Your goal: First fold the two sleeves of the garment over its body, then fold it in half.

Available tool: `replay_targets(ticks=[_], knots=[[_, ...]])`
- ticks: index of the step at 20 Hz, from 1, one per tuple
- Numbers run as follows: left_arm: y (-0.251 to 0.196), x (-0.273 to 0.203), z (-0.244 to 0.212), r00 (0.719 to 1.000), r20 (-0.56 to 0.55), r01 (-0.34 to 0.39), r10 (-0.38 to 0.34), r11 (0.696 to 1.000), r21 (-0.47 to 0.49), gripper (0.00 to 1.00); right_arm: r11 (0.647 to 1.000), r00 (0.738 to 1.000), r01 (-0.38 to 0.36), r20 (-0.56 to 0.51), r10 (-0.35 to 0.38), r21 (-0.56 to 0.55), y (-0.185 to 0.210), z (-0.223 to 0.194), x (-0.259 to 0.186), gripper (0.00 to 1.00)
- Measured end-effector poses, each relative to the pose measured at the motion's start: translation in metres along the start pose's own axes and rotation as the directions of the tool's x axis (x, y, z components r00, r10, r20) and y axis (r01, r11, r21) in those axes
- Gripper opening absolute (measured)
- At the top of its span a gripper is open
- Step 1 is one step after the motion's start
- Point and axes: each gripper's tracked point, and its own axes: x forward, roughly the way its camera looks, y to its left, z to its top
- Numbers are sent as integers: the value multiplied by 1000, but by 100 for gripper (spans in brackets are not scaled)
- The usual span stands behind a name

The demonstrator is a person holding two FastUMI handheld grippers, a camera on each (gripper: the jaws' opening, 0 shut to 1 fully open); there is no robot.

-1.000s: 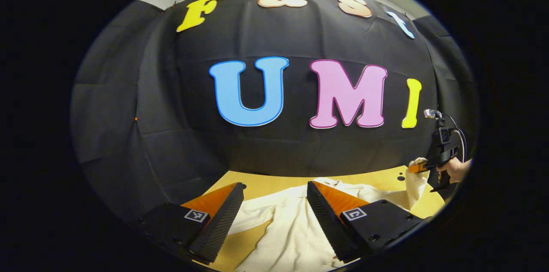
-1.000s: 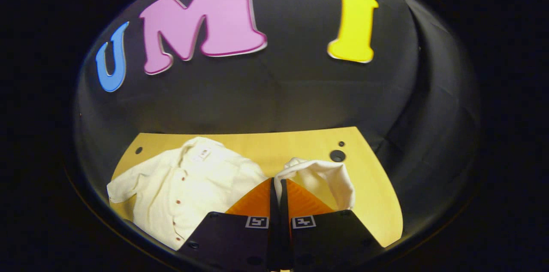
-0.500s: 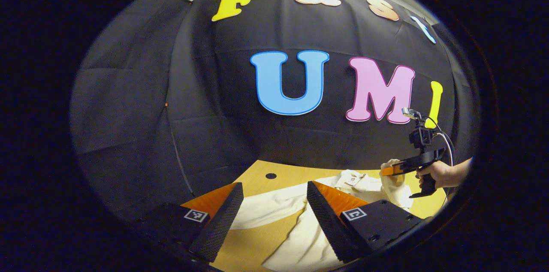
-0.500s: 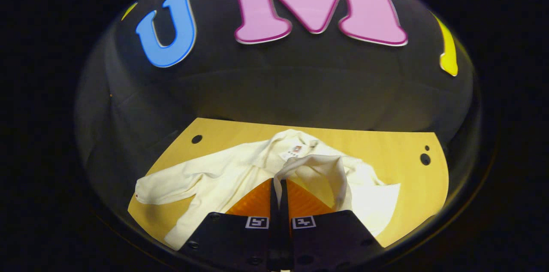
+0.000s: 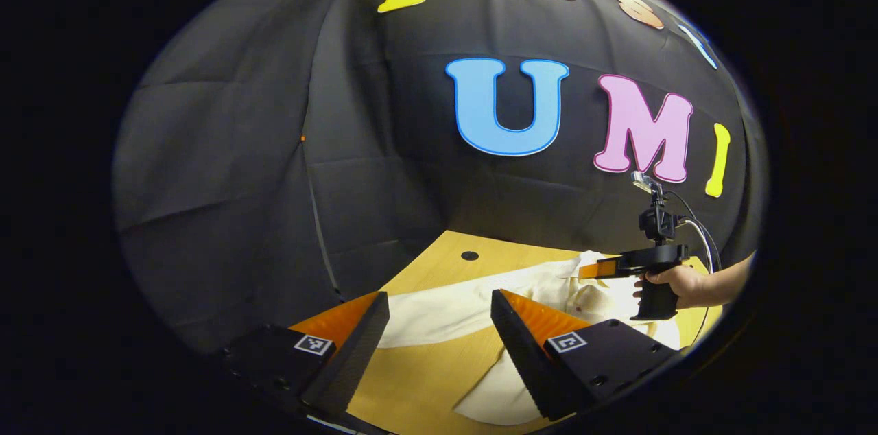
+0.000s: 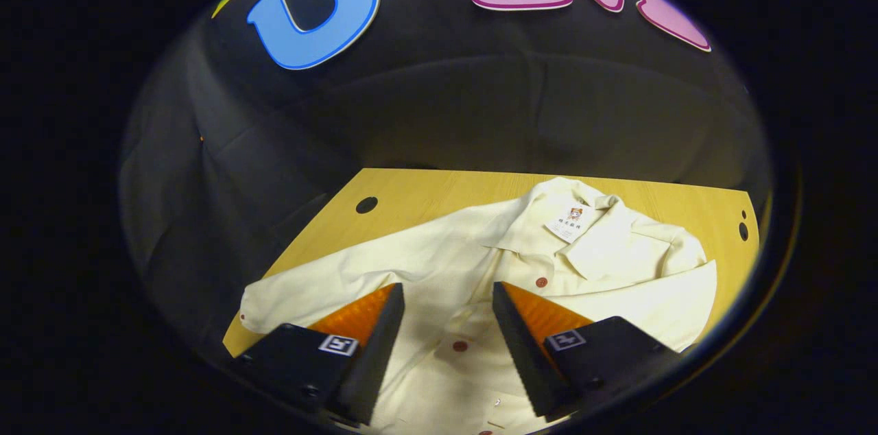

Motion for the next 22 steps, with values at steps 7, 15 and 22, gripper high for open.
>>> replay_targets(ticks=[7, 15, 22], knots=[[42, 40, -32, 995, -84, -62, 50, 986, -157, 97, 965, 975, 177, 168, -146, -194, -52, 43, -70, 99], [140, 137, -109, 948, -272, -236, 163, 936, -262, 96, 832, 796, 519, 467, -386, -196, -148, 88, -227, 97], [176, 191, -153, 849, -501, -342, 168, 897, -279, 96, 727, 601, 686, 579, -550, -22, -204, 85, -359, 97]])
